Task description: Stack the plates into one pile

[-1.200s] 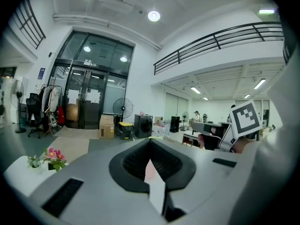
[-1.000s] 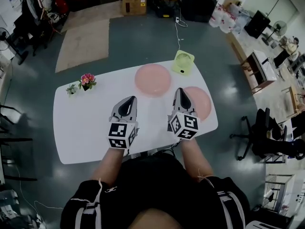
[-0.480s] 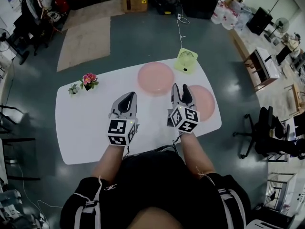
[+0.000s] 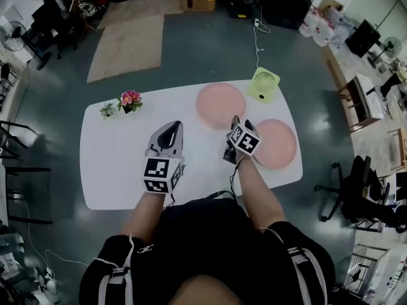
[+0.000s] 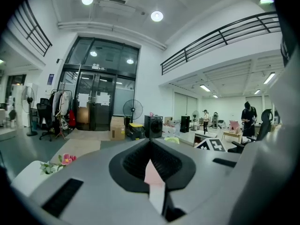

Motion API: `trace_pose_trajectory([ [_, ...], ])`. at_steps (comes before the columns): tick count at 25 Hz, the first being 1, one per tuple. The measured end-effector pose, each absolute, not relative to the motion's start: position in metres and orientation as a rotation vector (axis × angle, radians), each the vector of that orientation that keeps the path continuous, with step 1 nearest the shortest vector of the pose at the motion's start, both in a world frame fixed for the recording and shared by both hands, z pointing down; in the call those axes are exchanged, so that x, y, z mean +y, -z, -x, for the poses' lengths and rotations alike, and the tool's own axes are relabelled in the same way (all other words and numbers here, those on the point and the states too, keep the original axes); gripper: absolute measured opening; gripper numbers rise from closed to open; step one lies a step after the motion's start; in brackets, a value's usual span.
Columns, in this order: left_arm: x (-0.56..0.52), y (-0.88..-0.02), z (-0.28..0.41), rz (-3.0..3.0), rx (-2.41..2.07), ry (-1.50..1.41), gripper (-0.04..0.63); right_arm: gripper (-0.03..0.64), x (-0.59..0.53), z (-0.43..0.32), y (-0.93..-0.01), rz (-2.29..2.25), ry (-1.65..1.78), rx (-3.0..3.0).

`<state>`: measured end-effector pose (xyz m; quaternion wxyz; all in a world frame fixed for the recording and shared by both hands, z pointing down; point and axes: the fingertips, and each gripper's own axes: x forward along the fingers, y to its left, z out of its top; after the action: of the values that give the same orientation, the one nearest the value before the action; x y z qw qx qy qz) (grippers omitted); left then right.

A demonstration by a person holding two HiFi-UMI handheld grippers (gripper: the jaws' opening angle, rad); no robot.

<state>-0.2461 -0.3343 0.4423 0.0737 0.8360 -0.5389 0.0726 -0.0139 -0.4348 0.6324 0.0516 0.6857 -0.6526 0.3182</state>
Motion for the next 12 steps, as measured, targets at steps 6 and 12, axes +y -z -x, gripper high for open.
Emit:
trace_pose_trajectory([
  [6, -0.339, -0.453, 0.268, -2.437, -1.688, -0.252, 0.011, 0.213, -0.451, 0.021, -0.707, -1.976, -1.272, -1.826],
  [12, -0.339, -0.463, 0.286, -2.366, -1.750, -0.278, 0.011, 0.213, -0.475, 0.022, -0.750, -1.935, -1.521, -1.703],
])
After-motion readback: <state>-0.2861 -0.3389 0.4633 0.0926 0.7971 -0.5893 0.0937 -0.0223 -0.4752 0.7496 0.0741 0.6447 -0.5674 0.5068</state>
